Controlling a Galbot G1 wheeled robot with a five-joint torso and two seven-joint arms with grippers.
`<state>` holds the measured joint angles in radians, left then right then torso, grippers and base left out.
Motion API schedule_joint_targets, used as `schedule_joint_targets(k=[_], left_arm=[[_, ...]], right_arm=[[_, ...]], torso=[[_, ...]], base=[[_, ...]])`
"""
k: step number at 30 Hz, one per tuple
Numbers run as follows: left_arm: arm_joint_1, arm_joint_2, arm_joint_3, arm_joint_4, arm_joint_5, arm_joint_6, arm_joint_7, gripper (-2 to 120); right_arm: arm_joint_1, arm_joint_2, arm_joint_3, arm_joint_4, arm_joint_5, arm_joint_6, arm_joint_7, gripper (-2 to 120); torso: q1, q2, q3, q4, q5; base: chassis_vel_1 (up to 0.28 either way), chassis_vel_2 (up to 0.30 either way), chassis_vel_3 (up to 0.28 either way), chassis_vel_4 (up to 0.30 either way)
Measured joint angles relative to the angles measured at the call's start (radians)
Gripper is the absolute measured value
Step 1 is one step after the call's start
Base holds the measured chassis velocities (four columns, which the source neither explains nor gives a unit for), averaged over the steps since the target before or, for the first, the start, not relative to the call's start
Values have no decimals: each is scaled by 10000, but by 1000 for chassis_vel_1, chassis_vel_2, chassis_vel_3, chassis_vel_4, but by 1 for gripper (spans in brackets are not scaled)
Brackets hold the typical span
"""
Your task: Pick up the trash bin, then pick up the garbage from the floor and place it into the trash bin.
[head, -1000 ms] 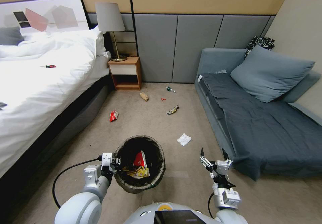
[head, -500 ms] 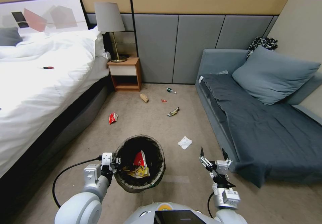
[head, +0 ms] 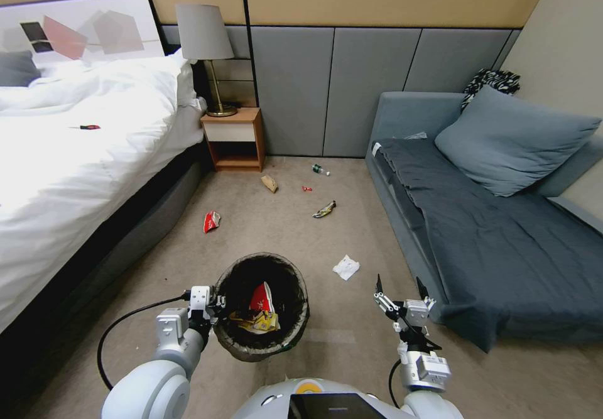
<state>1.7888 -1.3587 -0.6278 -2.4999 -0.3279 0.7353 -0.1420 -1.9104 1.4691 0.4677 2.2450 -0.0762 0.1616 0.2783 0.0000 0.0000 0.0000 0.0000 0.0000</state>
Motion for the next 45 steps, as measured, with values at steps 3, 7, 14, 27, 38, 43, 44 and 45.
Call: schedule_joint_targets(k=[3,7,14,27,38,43,44,45], left_arm=[[2,-1,1,0,0,0,0,1],[9,4,4,0,0,0,0,1],[36,57,0,0,0,0,0,1],[323,285,-257,0,-223,0,-30,1],[-70,691,-583,0,-343,-114,-41,1],[-346,902,-993,0,-886,-132,-173,1],[-406,943,-1050,0,-973,-132,-200,1],[-513,1019,-1120,0,-1097,-132,-232,1]], right_arm=[[5,0,2,2,7,0,7,100],[10,-20,2,3,45,-22,8,100],[290,-308,107,-65,437,-367,-36,100],[2684,-1473,442,-1363,2379,-2674,-1532,100],[4534,-2375,-680,-2676,3347,-3513,-1765,100],[5837,-2940,-1749,-3785,4429,-3778,-1668,100],[5999,-2974,-1846,-3912,4582,-3830,-1664,100],[6392,-3035,-2045,-4219,4932,-3949,-1663,100]], torso=[[0,0,0,0,0],[0,1,0,0,0],[0,0,0,-1,0],[0,0,0,0,2],[0,0,1,0,-1],[0,0,1,1,-1],[0,0,1,0,0],[0,0,1,0,0]], base=[[0,0,0,0],[0,0,0,0],[0,0,0,0],[0,0,0,0],[0,0,0,0],[0,0,0,0],[0,0,0,0],[0,0,0,0]])
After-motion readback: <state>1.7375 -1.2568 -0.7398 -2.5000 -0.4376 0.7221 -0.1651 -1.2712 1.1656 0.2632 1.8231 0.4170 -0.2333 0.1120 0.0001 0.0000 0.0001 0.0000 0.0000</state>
